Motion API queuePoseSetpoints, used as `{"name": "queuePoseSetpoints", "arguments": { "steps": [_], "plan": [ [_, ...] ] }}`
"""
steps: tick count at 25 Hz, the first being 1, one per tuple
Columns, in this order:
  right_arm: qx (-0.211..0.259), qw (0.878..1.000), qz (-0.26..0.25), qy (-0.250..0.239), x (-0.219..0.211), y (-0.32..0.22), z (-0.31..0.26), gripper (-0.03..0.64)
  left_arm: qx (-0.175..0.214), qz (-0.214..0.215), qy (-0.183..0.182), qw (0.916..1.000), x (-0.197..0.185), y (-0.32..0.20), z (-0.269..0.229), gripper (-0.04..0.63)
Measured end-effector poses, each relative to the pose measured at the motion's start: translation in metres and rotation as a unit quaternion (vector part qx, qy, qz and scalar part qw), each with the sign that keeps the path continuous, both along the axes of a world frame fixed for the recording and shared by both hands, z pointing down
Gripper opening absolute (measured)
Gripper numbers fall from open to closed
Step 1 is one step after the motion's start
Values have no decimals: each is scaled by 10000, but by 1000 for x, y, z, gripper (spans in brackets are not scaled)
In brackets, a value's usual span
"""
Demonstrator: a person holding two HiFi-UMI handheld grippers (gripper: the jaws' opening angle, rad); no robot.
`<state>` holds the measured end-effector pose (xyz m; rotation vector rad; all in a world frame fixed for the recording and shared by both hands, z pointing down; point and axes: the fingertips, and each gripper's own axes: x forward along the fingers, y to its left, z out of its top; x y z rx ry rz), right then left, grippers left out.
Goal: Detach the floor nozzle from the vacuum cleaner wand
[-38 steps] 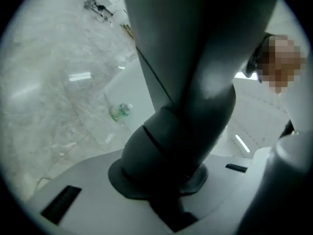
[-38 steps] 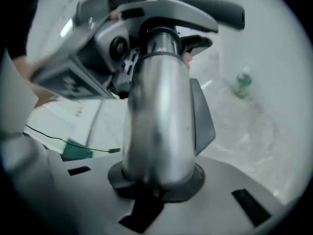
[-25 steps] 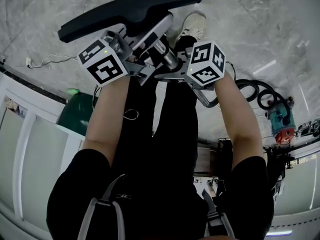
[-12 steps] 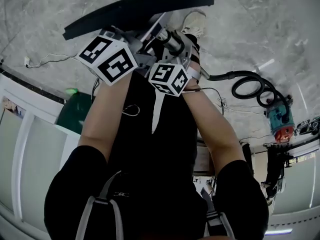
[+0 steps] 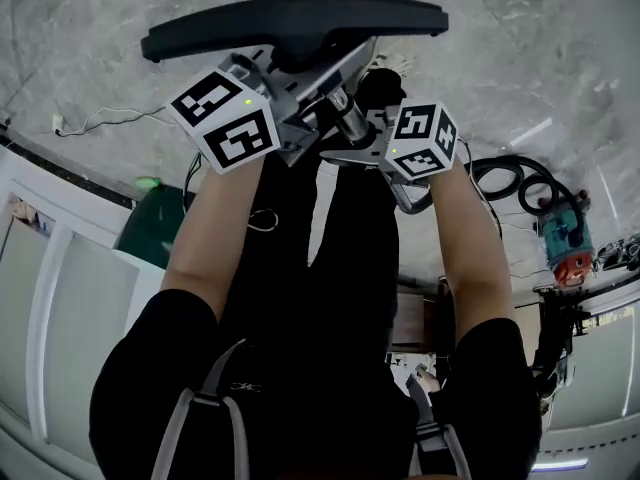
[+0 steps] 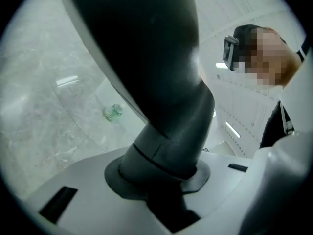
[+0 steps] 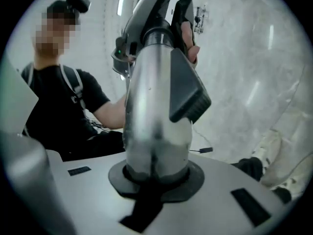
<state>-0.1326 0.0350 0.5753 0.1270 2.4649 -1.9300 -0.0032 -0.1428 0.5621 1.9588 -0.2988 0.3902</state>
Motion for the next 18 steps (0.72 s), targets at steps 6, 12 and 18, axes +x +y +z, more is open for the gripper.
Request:
{"name": "queuePoseSetpoints", "arguments": {
  "steps": [6,12,18],
  "plan": [
    [-101,9980,200,589,-11,-14,5,54,-446,-79,-164,9988,-15,-11,11,112],
    [1106,7841,1351,5956,46,-47,103,54,-133,-537,-1335,9895,-28,-27,36,120],
    [851,9252,866,3596,0,23,78,52,873,-988,-62,9913,-50,-111,-27,118]
  ]
}}
